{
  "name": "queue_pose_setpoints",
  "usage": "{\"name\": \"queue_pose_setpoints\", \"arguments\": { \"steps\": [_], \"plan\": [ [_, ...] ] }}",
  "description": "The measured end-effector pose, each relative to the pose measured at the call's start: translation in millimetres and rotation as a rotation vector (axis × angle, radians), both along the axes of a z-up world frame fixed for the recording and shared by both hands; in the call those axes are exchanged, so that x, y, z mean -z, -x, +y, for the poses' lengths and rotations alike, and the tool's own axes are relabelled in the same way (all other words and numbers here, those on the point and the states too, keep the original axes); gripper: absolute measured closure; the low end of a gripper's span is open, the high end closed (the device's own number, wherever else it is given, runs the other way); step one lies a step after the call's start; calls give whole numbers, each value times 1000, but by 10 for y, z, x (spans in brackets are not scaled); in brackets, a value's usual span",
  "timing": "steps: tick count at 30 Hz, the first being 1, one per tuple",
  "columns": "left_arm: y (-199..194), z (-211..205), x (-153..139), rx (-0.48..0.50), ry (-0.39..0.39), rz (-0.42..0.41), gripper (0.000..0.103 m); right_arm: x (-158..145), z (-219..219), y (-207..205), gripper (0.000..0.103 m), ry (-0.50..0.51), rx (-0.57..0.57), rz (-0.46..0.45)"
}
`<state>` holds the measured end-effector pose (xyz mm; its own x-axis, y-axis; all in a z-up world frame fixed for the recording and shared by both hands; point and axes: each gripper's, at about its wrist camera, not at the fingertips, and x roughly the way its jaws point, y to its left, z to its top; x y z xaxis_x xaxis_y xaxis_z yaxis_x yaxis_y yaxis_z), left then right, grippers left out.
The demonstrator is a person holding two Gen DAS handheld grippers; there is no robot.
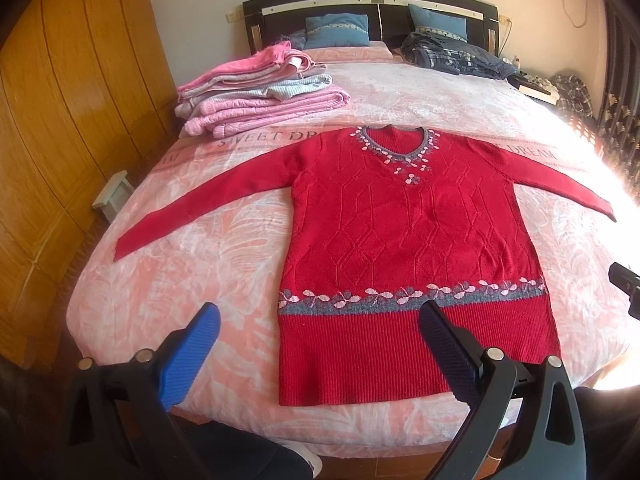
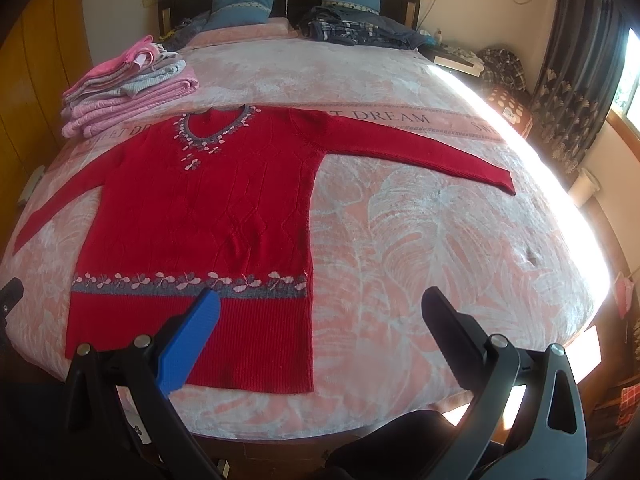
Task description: Fold small clothes
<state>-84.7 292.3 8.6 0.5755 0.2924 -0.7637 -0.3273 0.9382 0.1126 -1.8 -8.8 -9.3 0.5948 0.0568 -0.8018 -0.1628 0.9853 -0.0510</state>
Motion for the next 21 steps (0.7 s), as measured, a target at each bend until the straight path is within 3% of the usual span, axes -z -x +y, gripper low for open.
{"name": "queue_pose_setpoints", "arguments": {
  "steps": [21],
  "plan": [
    [-26, 60, 114, -19, 12, 44, 4, -4, -21, -4, 3, 0, -1, 6]
  ]
}}
